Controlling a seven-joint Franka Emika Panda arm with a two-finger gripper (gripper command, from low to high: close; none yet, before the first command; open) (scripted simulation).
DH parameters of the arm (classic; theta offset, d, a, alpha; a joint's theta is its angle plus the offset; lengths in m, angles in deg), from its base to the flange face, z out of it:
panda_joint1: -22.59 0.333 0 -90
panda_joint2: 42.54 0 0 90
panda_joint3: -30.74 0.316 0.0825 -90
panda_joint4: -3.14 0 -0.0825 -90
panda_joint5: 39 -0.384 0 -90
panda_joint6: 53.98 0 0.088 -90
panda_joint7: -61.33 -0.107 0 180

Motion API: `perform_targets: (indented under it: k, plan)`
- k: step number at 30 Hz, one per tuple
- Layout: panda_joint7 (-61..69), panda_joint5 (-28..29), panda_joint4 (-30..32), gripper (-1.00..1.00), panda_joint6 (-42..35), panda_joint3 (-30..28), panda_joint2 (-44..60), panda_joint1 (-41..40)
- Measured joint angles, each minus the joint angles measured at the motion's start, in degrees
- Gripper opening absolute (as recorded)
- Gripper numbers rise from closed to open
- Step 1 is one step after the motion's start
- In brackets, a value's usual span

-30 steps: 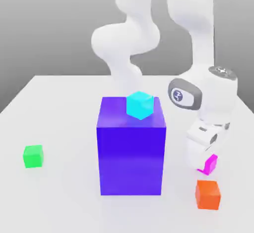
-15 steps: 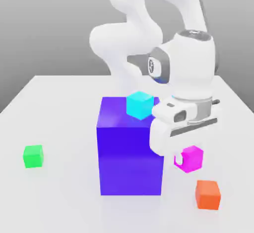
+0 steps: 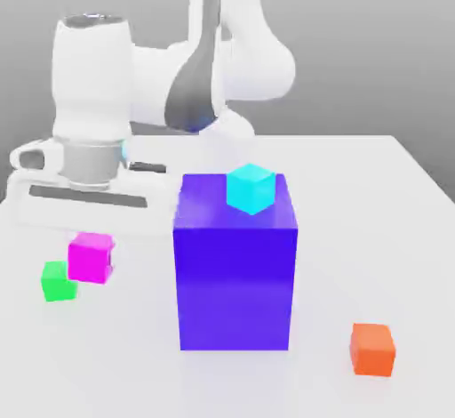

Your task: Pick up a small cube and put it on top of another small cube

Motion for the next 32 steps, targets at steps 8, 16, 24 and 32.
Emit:
perform_targets:
  k: [8, 16, 24, 32]
  plan:
    - [4.9, 0.31, 1.61, -1.0, -2.95, -9.98, 0.11, -8.87]
    - [10.71, -6.1, 2.85, -1.0, -2.15, -11.75, 4.5, -7.18]
    - [18.11, -16.48, 2.4, -1.0, 3.18, -10.73, 11.26, -5.67]
    - [24.92, -26.06, 2.54, 1.0, 8.07, -6.81, 17.3, -7.73]
